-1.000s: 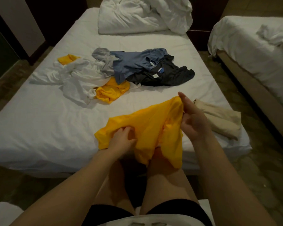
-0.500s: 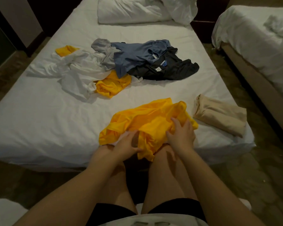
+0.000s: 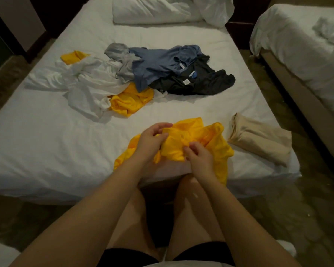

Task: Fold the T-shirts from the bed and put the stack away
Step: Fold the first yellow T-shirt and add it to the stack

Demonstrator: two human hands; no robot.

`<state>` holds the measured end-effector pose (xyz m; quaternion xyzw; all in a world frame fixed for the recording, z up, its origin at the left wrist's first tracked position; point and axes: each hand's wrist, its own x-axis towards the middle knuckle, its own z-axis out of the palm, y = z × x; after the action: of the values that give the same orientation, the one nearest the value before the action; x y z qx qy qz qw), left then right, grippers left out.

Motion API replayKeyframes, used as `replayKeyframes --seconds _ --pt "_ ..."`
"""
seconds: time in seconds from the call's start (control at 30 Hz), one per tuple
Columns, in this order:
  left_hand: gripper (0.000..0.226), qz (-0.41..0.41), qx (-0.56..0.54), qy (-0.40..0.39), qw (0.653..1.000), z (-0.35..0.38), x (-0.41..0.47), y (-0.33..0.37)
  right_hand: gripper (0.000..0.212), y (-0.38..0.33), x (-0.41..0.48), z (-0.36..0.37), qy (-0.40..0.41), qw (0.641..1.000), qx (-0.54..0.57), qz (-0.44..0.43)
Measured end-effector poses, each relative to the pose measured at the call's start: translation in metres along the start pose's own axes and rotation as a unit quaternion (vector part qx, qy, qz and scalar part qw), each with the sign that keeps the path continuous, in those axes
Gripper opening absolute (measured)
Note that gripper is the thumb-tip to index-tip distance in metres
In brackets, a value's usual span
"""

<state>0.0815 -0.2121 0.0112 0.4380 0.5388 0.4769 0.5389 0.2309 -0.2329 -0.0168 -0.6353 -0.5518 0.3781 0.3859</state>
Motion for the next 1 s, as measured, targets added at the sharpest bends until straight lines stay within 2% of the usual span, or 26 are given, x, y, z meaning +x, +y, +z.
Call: replayKeyframes --seconds 0.07,0.2,0.3,0.4,0.47,0.53,0.6,0.67,0.73,0.8,0.93,1.0 --pt "0.028 0.028 0.036 0.025 0.999 -0.007 0.001 0.026 0.024 -0.024 0.010 -0.016 0.026 0.997 0.075 -0.002" --pt "0.031 0.065 0.078 0.062 0.993 -0.021 -0.001 0.066 0.017 -0.078 0.030 -0.051 0.042 0.970 0.237 0.031" --pt "0.023 0.092 0.119 0.083 0.985 -0.029 -0.006 0.090 0.017 -0.117 0.036 -0.077 0.026 0.956 0.292 0.030" --pt "0.022 0.125 0.174 0.001 0.977 -0.017 -0.023 0.110 0.015 -0.151 0.031 -0.085 -0.016 0.971 0.238 -0.017" --pt "0.040 0.149 0.177 -0.076 0.970 -0.001 -0.036 0.116 0.016 -0.167 0.022 -0.081 -0.028 0.987 0.145 -0.061" --pt "0.035 0.195 0.183 -0.074 0.961 0.015 -0.044 0.118 0.016 -0.176 0.012 -0.077 -0.043 0.992 0.081 -0.090" --pt "0.019 0.171 0.135 -0.003 0.976 0.022 -0.048 0.127 0.015 -0.176 0.003 -0.078 -0.053 0.990 0.095 -0.085" --pt "0.031 0.089 0.105 0.056 0.989 0.019 -0.047 0.133 0.022 -0.170 -0.004 -0.083 -0.055 0.982 0.172 -0.047" --pt "0.026 0.055 0.033 0.066 0.996 0.013 -0.046 0.135 0.021 -0.156 -0.012 -0.083 -0.083 0.964 0.254 -0.009" --pt "0.018 0.026 -0.102 0.056 0.993 0.012 -0.049 0.135 0.024 -0.133 -0.023 -0.071 -0.117 0.966 0.232 -0.014" --pt "0.020 0.010 -0.212 0.007 0.977 0.026 -0.056 0.136 0.079 -0.094 -0.050 -0.040 -0.166 0.952 0.248 -0.065" --pt "0.019 0.013 -0.241 -0.022 0.970 0.033 -0.060 0.138 0.077 -0.087 -0.056 -0.031 -0.156 0.951 0.254 -0.080"
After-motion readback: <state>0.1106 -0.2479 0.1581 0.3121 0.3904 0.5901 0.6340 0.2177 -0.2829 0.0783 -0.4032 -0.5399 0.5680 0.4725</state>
